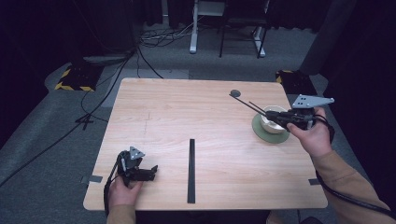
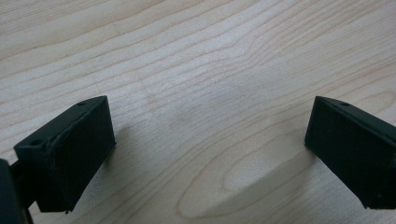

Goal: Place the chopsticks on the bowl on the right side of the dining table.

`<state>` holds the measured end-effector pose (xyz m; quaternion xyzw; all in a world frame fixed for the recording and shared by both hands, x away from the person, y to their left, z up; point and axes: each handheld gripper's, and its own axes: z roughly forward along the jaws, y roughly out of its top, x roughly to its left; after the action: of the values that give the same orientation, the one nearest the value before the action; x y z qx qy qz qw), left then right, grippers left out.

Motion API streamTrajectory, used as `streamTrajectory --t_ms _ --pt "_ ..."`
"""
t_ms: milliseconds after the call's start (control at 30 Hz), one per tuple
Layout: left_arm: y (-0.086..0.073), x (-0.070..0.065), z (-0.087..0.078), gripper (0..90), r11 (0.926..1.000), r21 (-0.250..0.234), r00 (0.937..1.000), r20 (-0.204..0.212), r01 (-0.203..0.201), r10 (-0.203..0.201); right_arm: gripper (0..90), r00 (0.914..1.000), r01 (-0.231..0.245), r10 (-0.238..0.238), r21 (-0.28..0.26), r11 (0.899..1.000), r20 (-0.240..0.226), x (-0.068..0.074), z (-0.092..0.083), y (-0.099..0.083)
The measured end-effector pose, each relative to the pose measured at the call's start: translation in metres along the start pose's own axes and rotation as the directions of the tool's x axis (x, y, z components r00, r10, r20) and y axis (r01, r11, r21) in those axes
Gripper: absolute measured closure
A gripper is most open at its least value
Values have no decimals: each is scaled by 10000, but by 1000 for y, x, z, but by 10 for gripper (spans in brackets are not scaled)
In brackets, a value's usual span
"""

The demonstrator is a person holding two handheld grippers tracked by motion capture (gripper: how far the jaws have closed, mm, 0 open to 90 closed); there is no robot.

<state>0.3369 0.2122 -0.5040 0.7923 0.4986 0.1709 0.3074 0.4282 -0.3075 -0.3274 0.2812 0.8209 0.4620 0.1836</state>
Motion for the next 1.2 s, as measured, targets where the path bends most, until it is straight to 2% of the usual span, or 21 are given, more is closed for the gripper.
streamTrajectory --t_ms 367,700,900,1200 --pt "0 0 0 17 10000 -12 10000 3 -11 11 864 9996 -148 154 -272 9995 244 -41 -12 -11" --pt "0 0 0 17 10000 -11 10000 -9 -4 4 864 9987 -207 219 -267 9994 453 -73 -5 -24" --pt "0 0 0 17 10000 5 10000 -13 15 -15 864 9976 -222 226 -73 9997 652 -89 5 -32" --pt "0 0 0 17 10000 5 10000 -13 14 -14 864 9939 -439 380 552 9975 1038 -103 14 -56"
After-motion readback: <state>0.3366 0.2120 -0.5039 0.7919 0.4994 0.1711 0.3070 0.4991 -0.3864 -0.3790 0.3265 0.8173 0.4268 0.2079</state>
